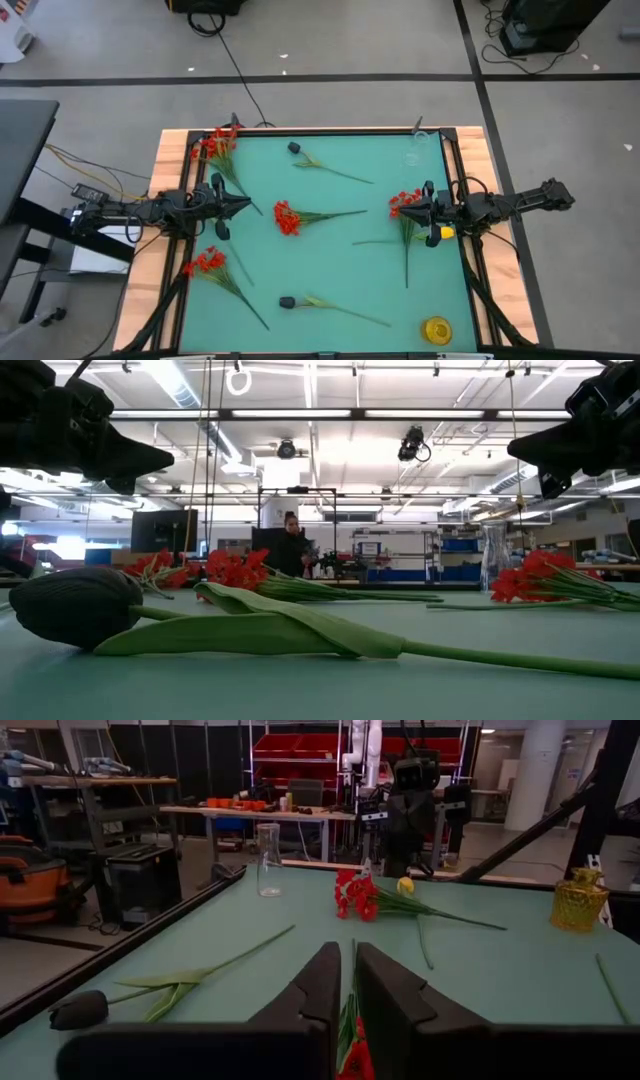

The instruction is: Sort flowers into vase by color

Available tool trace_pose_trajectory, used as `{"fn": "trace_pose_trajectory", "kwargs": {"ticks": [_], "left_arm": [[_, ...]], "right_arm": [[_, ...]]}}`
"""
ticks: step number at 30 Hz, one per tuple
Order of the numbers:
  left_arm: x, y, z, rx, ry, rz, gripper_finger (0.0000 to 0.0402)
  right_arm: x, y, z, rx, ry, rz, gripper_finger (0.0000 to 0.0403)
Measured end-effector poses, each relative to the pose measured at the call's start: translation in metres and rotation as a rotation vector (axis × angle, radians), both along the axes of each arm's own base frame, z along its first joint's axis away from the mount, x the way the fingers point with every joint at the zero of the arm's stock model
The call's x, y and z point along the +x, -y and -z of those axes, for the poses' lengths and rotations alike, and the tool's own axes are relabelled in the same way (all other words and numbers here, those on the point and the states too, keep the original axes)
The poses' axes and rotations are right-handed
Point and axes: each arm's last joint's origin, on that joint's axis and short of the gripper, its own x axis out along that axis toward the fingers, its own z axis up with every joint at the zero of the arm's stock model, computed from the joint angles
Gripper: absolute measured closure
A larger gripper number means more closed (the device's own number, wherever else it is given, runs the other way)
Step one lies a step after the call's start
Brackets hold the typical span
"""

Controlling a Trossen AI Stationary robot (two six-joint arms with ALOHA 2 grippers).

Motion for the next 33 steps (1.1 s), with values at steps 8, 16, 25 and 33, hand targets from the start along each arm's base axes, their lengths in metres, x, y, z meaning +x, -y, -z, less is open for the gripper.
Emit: {"fn": "trace_pose_trajectory", "kwargs": {"ticks": [8,16,25,33], "left_arm": [[0.000,0.000,-0.005,-0.067,0.071,0.004,0.0361],[-0.004,0.000,-0.024,-0.224,0.300,0.029,0.0361],[-0.008,-0.001,-0.036,-0.247,0.440,0.037,0.0361],[-0.007,-0.006,-0.030,-0.659,0.511,-0.080,0.0361]], "right_arm": [[0.000,0.000,0.000,0.000,0.001,0.000,0.0366],[0.000,0.000,-0.007,0.015,0.074,0.014,0.0366],[-0.004,0.008,-0.018,0.343,0.248,0.245,0.0366],[-0.008,0.019,-0.026,0.639,0.402,0.452,0.0366]]}}
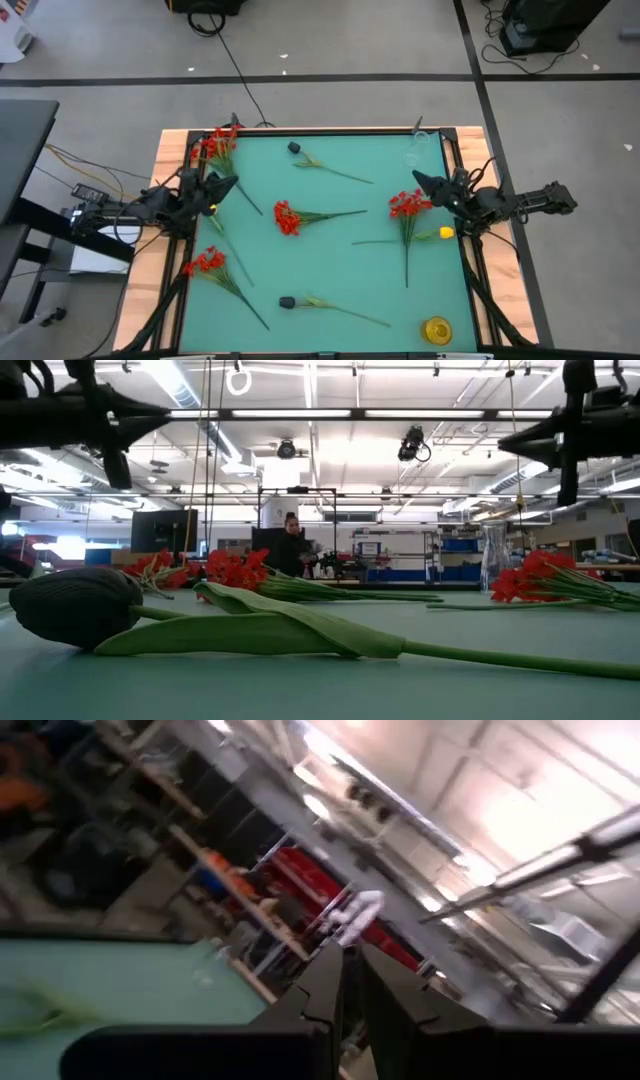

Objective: Sort flowers into vase by color
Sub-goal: Put the red flowers into the transparent vase

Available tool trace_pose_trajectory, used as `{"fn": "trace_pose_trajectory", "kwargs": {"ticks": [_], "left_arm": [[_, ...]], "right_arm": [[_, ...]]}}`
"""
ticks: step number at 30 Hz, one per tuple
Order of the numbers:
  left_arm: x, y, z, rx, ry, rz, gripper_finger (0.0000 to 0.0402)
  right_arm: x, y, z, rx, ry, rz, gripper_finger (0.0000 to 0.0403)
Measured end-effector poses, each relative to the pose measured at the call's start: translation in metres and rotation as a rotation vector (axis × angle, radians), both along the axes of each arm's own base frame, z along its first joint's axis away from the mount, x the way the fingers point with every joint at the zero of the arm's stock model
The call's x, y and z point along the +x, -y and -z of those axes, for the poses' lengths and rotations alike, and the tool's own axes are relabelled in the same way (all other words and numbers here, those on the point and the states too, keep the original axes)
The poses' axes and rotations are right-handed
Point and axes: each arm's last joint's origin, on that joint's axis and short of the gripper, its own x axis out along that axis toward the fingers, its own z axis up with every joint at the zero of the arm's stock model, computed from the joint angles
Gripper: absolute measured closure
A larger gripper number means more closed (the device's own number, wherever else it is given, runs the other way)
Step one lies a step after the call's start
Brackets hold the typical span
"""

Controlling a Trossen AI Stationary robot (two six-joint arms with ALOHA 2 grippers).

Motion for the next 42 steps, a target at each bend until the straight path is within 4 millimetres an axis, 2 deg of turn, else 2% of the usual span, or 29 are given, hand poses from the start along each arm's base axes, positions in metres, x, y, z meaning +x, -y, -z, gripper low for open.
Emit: {"fn": "trace_pose_trajectory", "kwargs": {"ticks": [5,10,13,19,24,27,32,37,40,42], "left_arm": [[0.003,0.000,0.005,-0.029,-0.045,0.008,0.0361],[0.008,-0.004,0.012,-0.041,-0.123,-0.043,0.0360],[0.014,-0.008,0.017,-0.073,-0.206,-0.058,0.0354],[0.028,-0.013,0.009,-0.071,-0.325,-0.002,0.0319],[0.039,-0.016,-0.001,-0.094,-0.412,0.073,0.0288],[0.043,-0.016,-0.016,-0.079,-0.492,0.142,0.0276],[0.045,-0.020,-0.041,-0.012,-0.728,0.115,0.0273],[0.049,-0.032,-0.053,-0.033,-0.865,0.078,0.0273],[0.054,-0.040,-0.053,-0.057,-0.863,0.111,0.0273],[0.058,-0.044,-0.051,-0.078,-0.863,0.141,0.0273]], "right_arm": [[0.001,0.003,-0.026,-0.054,-0.022,0.021,0.0366],[0.016,0.004,-0.051,-0.090,-0.102,0.053,0.0366],[0.032,0.004,-0.067,-0.098,-0.157,0.059,0.0366],[0.078,0.003,-0.094,-0.192,-0.376,-0.004,0.0365],[0.115,0.001,-0.108,-0.212,-0.536,-0.052,0.0337],[0.128,0.003,-0.109,-0.112,-0.632,-0.063,0.0315],[0.134,0.016,-0.094,0.299,-0.859,-0.082,0.0310],[0.133,0.020,-0.082,0.671,-1.081,-0.084,0.0311],[0.133,0.019,-0.072,0.767,-1.251,-0.116,0.0311],[0.133,0.018,-0.065,0.735,-1.386,-0.194,0.0311]]}}
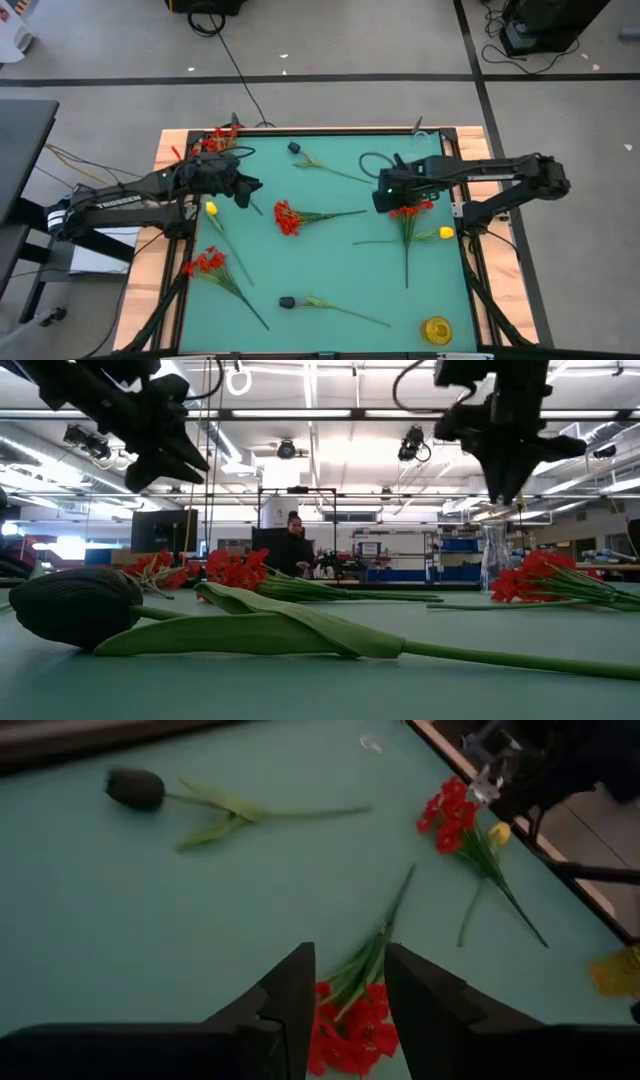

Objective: Sort flowers into vase by color
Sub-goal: Put the red flowers into the transparent vase

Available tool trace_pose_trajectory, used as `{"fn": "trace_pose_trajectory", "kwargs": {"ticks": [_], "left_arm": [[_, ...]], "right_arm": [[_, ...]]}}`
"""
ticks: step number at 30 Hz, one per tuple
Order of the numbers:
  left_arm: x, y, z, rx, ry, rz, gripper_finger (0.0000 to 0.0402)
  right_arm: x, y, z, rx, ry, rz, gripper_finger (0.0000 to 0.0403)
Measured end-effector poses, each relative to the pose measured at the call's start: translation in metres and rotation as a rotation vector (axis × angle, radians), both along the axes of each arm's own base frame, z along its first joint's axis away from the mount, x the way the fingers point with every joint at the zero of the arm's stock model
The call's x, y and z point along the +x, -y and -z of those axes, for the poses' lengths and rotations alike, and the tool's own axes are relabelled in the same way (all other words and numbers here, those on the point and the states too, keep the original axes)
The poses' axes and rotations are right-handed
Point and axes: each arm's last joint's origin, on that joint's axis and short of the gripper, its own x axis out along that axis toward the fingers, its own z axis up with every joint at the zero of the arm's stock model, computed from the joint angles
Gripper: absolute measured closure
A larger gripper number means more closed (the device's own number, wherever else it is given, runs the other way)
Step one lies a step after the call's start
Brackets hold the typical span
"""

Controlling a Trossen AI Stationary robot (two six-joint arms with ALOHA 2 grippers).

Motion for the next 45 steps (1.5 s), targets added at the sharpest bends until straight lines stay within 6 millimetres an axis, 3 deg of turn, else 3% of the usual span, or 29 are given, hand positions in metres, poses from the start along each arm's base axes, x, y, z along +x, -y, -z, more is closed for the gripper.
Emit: {"fn": "trace_pose_trajectory", "kwargs": {"ticks": [4,9,14,17,26,31,35,38,41,45], "left_arm": [[0.007,-0.008,0.005,-0.031,-0.009,-0.006,0.0273],[0.012,-0.010,0.006,-0.029,0.002,-0.009,0.0273],[0.017,-0.013,0.004,-0.027,0.038,-0.020,0.0273],[0.019,-0.014,0.003,-0.003,0.054,-0.051,0.0273],[0.020,-0.017,-0.004,0.084,0.104,-0.096,0.0273],[0.020,-0.017,-0.004,0.088,0.103,-0.097,0.0273],[0.020,-0.017,-0.004,0.089,0.103,-0.101,0.0273],[0.020,-0.017,-0.005,0.088,0.106,-0.103,0.0273],[0.021,-0.018,-0.005,0.089,0.108,-0.103,0.0273],[0.022,-0.018,-0.009,0.104,0.146,-0.108,0.0273]], "right_arm": [[0.005,-0.003,0.014,0.110,-0.114,-0.168,0.0311],[0.002,-0.005,0.024,0.195,-0.251,-0.124,0.0310],[-0.006,-0.006,0.021,0.190,-0.306,-0.109,0.0292],[-0.009,-0.006,0.024,0.187,-0.252,-0.110,0.0262],[-0.025,-0.002,0.069,0.198,-0.259,0.051,0.0133],[-0.026,-0.004,0.090,0.171,-0.191,0.099,0.0107],[-0.025,-0.003,0.107,0.160,-0.106,0.133,0.0118],[-0.028,-0.003,0.113,0.140,-0.108,0.159,0.0148],[-0.031,-0.003,0.114,0.128,-0.120,0.150,0.0204],[-0.028,-0.002,0.113,0.120,-0.102,0.109,0.0312]]}}
